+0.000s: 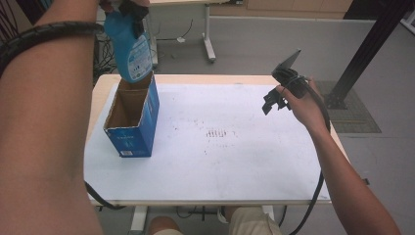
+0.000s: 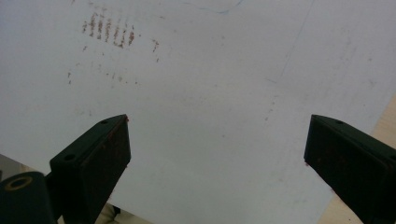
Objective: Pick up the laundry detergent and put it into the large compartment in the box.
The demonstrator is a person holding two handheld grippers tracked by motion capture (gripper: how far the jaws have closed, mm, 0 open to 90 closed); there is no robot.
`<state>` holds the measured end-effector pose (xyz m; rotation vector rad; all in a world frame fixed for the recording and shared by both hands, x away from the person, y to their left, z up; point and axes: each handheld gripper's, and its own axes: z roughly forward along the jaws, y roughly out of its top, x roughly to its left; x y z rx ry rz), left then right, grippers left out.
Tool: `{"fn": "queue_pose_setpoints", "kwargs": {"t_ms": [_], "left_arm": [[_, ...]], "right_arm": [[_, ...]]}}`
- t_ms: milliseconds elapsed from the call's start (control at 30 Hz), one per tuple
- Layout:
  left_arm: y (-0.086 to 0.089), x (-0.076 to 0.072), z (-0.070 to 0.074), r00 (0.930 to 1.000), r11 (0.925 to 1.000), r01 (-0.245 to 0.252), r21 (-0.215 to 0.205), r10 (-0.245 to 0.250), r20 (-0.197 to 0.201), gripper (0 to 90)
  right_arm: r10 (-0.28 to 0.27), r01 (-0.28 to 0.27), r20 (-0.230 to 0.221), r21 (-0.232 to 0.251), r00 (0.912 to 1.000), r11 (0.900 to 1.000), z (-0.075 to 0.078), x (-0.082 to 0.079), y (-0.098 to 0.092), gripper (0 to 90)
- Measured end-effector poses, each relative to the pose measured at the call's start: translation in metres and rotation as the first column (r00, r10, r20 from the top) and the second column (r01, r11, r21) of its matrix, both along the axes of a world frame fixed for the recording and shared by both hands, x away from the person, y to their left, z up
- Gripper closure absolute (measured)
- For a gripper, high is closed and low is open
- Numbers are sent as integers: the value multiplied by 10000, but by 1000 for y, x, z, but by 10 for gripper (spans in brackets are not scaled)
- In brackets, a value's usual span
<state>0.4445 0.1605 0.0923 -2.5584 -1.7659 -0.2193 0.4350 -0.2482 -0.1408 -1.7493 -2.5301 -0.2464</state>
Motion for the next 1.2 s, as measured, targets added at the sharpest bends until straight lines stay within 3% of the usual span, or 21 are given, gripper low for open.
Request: {"fn": "queue_pose_setpoints", "kwargs": {"t_ms": [100,233,400,467,500,667,700,967,1200], "left_arm": [[8,1,5,9979,9979,-644,-11,644,38,358],[23,1,10,9880,9878,-1545,-184,1546,58,358],[43,-3,18,9696,9679,-2432,-632,2443,106,358],[45,-4,20,9671,9652,-2525,-682,2540,147,358],[50,-6,23,9593,9570,-2793,-781,2816,196,359],[52,-7,25,9484,9472,-3120,-735,3151,348,359],[55,-6,23,9427,9410,-3292,-782,3323,299,359],[65,-2,9,9293,9268,-3671,-795,3692,125,359],[70,2,-1,9257,9228,-3769,-801,3783,21,359]], "right_arm": [[29,-29,-5,34,10000,10000,0,-1,1,74],[141,-141,-64,32,9999,9999,-1,-1,4,73],[150,-150,-68,38,9999,9999,-1,-2,5,73],[170,-170,-33,49,9998,9998,-1,-3,4,73],[163,-163,-38,52,9999,9999,-1,-3,5,73],[200,-199,-82,63,9998,9998,-4,-2,6,73],[219,-218,-96,71,9997,9997,-4,-2,6,73],[173,-172,-72,96,9998,9998,-5,-2,3,73],[217,-217,-104,65,9997,9997,-8,0,5,73]]}}
